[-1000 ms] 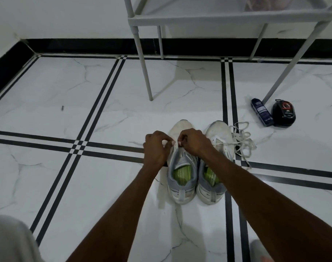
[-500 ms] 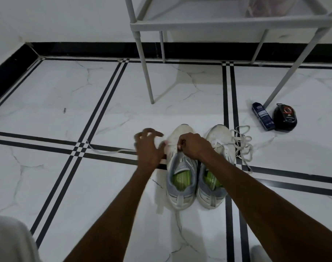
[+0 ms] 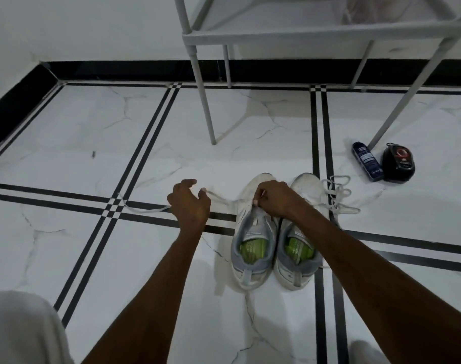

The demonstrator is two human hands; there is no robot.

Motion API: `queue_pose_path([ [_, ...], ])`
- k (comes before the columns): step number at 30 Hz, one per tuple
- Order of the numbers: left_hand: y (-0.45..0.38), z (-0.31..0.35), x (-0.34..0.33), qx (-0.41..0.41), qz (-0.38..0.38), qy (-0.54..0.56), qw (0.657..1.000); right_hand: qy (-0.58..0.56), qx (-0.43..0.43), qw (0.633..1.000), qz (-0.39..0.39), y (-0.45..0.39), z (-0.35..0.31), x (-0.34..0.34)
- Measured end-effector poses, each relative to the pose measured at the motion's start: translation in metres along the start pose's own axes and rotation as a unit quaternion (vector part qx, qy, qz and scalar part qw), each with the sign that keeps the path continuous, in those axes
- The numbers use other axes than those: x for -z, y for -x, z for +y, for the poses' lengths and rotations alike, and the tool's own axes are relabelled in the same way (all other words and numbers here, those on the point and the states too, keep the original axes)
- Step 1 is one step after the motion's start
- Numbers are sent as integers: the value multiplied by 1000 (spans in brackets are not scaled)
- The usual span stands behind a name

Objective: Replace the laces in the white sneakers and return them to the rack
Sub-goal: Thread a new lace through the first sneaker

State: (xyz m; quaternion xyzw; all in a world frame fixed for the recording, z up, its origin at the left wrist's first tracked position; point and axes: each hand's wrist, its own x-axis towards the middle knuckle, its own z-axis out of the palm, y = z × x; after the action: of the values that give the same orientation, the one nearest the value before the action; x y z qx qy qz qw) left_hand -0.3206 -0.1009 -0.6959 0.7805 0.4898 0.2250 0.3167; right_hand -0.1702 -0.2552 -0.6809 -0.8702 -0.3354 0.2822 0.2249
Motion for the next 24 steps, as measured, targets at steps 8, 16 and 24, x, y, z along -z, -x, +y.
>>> queue_pose_path([
  [8,14,88,-9,-193,-304,136,923,-286,8,956,63,33,-34,102],
  [16,-8,75,-3,103,-51,109,987,-158,24,986,50,42,-26,131],
  [24,17,94,-2,-191,-325,169,911,-215,17,975,47,29,-28,101],
])
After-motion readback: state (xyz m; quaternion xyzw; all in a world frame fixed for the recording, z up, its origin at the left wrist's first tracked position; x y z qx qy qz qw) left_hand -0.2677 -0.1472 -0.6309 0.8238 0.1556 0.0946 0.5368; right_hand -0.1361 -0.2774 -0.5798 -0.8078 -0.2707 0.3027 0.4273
